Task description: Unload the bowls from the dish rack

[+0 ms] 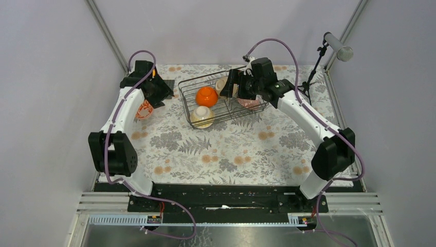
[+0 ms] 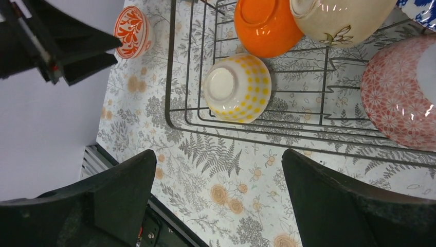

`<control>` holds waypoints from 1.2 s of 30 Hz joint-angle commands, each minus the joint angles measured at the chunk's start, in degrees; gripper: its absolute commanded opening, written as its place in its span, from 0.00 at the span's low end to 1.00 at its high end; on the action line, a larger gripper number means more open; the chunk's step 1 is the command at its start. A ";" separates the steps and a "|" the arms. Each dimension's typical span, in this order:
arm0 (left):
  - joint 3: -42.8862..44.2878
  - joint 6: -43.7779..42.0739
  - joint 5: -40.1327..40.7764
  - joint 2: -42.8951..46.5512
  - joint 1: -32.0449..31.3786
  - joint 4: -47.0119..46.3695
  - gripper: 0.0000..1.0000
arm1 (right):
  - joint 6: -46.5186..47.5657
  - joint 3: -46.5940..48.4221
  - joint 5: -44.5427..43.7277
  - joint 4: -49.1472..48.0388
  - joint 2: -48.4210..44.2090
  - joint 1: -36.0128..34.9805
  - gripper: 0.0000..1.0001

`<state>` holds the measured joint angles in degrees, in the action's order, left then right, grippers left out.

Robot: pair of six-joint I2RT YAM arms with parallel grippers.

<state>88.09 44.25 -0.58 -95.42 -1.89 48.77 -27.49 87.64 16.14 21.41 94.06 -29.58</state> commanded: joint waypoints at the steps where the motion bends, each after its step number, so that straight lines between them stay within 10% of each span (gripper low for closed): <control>1: -7.37 -4.33 -19.93 6.45 -0.50 -12.59 0.64 | -1.92 5.26 1.60 1.37 4.16 -0.68 1.00; 11: -18.03 -7.33 -24.70 10.71 -3.48 -20.33 0.70 | 0.36 20.44 -6.59 10.02 19.29 -5.86 0.99; 36: -28.56 -7.03 -24.72 16.67 -3.88 -25.35 0.67 | 7.75 24.39 -11.45 6.70 32.08 -9.97 1.00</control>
<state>59.22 37.12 -23.99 -79.33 -5.65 27.55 -21.02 109.16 4.21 29.28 124.90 -39.11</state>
